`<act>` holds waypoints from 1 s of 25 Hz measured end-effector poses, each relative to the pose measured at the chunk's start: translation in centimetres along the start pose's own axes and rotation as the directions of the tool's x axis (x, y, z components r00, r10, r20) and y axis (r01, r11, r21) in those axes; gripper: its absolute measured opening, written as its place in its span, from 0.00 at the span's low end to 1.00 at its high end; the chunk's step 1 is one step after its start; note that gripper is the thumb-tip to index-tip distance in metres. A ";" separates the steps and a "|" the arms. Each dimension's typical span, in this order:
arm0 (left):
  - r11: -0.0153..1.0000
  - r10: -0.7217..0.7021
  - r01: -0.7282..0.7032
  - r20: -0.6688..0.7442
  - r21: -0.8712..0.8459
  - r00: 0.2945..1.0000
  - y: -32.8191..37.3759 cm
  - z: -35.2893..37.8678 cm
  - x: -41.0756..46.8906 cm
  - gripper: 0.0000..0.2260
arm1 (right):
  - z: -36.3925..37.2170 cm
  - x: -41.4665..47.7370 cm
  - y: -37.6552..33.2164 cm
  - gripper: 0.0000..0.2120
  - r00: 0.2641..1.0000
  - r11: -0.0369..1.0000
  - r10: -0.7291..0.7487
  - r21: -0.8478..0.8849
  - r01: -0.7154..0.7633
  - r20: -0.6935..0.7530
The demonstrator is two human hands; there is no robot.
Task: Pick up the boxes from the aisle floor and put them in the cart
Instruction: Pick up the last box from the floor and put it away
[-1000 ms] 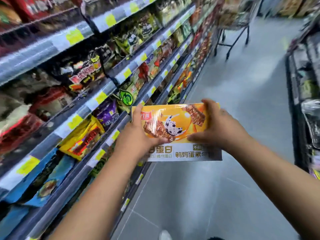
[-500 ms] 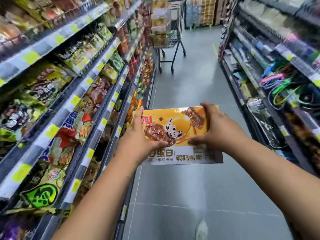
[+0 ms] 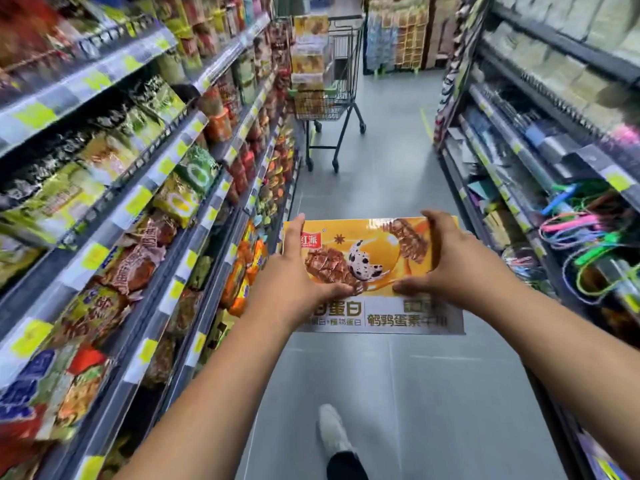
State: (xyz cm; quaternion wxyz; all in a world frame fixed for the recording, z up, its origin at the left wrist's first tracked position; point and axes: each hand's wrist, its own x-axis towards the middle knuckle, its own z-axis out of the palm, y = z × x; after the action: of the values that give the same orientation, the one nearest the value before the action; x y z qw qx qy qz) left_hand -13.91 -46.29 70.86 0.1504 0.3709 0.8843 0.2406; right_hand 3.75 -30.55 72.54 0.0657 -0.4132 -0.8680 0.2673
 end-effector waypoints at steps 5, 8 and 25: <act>0.997 0.070 -0.070 0.021 0.007 0.997 0.7 -2.7 16.8 0.56 | -1.2 15.3 -2.2 0.57 0.998 0.999 0.033 0.026 -0.031 -0.045; 0.997 0.076 -0.076 0.021 0.019 0.997 1.7 -4.3 26.7 0.56 | -2.5 24.5 -3.7 0.56 0.996 0.997 0.058 0.063 -0.054 -0.064; 0.996 -0.088 0.086 -0.042 -0.027 0.995 6.9 -4.6 76.6 0.55 | -7.6 79.1 -4.3 0.55 0.995 0.996 -0.092 0.004 0.092 0.025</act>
State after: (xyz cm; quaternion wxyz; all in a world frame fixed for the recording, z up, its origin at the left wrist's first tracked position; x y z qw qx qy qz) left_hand -64.01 12.27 71.68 0.1461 0.3248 0.8996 0.2529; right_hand -48.03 29.84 72.74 0.0674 -0.3691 -0.8866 0.2704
